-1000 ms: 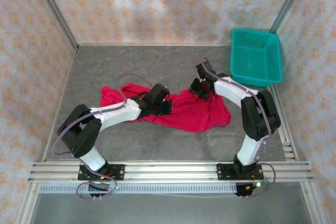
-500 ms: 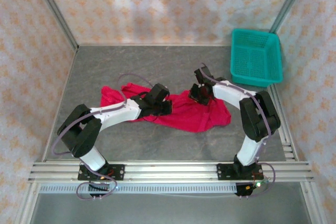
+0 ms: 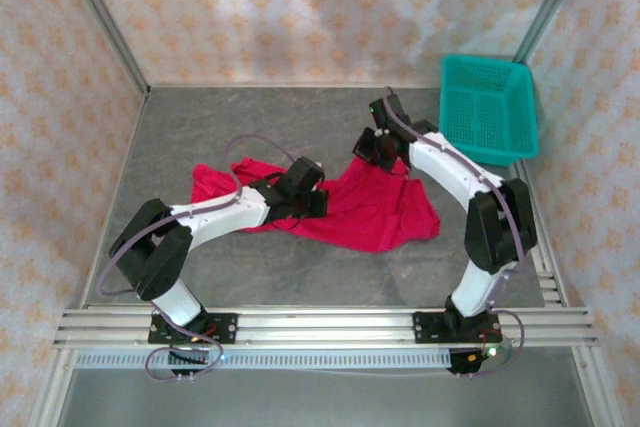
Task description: Fold the inside-out t-shirt
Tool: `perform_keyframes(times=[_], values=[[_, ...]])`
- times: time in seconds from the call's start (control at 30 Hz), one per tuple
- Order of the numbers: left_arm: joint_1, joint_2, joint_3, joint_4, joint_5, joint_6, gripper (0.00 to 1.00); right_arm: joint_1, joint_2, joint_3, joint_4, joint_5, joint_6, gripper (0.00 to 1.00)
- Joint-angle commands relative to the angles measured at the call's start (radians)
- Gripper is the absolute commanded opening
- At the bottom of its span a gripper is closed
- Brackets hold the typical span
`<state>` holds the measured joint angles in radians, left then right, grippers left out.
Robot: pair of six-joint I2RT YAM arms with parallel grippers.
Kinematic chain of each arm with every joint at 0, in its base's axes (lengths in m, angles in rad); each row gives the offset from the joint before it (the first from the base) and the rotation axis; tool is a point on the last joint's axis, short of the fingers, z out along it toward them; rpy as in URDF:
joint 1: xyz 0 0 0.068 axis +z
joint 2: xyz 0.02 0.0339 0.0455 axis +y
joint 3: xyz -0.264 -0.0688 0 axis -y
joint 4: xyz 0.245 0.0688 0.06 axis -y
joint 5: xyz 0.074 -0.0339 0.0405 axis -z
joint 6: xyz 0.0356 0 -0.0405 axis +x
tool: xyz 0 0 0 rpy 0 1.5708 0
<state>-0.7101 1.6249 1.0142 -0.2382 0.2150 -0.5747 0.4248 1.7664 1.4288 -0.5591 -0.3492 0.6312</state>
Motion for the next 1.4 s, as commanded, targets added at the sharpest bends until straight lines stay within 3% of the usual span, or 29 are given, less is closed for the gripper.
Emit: perform_keyframes(times=[0.0,0.07,0.13,0.27,0.33,0.43,0.6,0.77,0.8,1.07,1.23,1.3,1.37], values=[[-0.011,0.03,0.042,-0.045,-0.038,0.081,0.0,-0.01,0.163,0.102,-0.014,-0.01,-0.018,0.0],[-0.01,0.041,0.042,-0.037,-0.045,0.088,0.0,-0.016,0.252,0.172,-0.021,-0.044,-0.021,0.04],[-0.008,0.046,0.043,-0.039,-0.054,0.091,0.0,-0.027,0.292,0.209,-0.042,-0.058,-0.024,0.3],[0.007,0.029,0.053,-0.067,-0.048,0.086,0.0,-0.048,0.209,0.145,-0.055,-0.028,-0.054,0.47],[0.013,0.005,0.065,-0.09,-0.058,0.078,0.22,-0.063,0.134,0.086,-0.064,0.002,-0.075,0.49],[0.02,-0.045,0.098,-0.136,-0.084,0.075,0.42,-0.082,0.01,-0.027,-0.052,0.045,-0.092,0.52],[0.021,-0.055,0.188,-0.197,-0.107,0.104,0.39,-0.094,-0.106,-0.172,-0.015,0.055,-0.085,0.48],[0.016,0.051,0.281,-0.208,-0.042,0.141,0.35,-0.094,-0.121,-0.231,0.006,0.035,-0.079,0.17],[0.015,0.074,0.295,-0.21,-0.034,0.15,0.37,-0.094,-0.119,-0.238,0.006,0.032,-0.079,0.15],[0.016,0.303,0.49,-0.302,-0.052,0.262,0.58,-0.094,-0.139,-0.289,0.024,0.005,-0.07,0.16],[0.03,0.434,0.606,-0.318,-0.067,0.291,0.62,-0.091,-0.168,-0.344,0.054,-0.02,-0.05,0.19],[0.042,0.48,0.642,-0.324,-0.063,0.297,0.58,-0.088,-0.178,-0.365,0.065,-0.029,-0.043,0.19],[0.057,0.519,0.677,-0.343,-0.056,0.299,0.28,-0.078,-0.186,-0.385,0.085,-0.036,-0.033,0.19]])
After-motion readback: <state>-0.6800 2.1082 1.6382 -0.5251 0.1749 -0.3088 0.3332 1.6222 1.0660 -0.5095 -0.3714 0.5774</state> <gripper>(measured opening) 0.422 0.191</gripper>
